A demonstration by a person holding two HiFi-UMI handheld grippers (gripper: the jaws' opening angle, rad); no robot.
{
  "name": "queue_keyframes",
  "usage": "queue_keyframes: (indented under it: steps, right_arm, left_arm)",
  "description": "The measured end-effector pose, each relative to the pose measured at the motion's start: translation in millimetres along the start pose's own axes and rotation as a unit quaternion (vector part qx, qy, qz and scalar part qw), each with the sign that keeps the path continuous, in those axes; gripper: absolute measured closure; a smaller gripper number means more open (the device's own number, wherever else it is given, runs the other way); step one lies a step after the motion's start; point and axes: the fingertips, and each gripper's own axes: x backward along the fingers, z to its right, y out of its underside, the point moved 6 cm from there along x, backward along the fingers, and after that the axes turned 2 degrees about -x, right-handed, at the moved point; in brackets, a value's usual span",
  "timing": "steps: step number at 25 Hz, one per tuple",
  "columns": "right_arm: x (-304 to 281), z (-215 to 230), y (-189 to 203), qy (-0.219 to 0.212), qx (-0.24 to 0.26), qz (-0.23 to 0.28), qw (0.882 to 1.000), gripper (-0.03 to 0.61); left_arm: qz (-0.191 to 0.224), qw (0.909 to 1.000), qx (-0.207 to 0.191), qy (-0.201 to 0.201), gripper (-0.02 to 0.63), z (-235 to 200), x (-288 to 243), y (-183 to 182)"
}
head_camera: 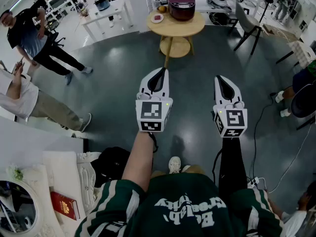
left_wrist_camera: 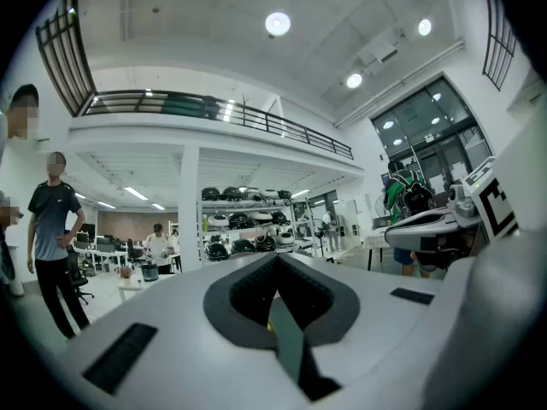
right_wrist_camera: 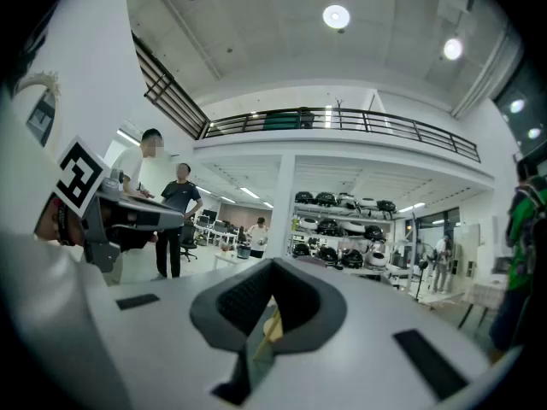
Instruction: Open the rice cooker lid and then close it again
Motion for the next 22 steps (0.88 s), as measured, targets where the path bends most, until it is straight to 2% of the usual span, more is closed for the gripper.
queue_keyframes:
  steps: [10, 15, 22]
  right_arm:
    - [21.8, -22.0, -0.4, 0.011, -0.012, -0.008, 1.0, 0.574]
    - [26.0, -21.6, -0.5, 0.013, -0.03, -0.002, 0.999, 0.574]
    - [8.2, -6.1, 2.1, 0.016, -0.014, -0.002, 1.0, 0.574]
  left_arm:
    - [0.0, 0.9997, -0.012, 0.022, 0.614, 10.6, 33.5, -2.5]
    - [0.002, 0.9993, -0.015, 0.033, 0.614, 12.0, 32.7, -3.6]
    - [0.008, 0.9989, -0.018, 0.043, 0.614, 8.2, 4.5, -3.1]
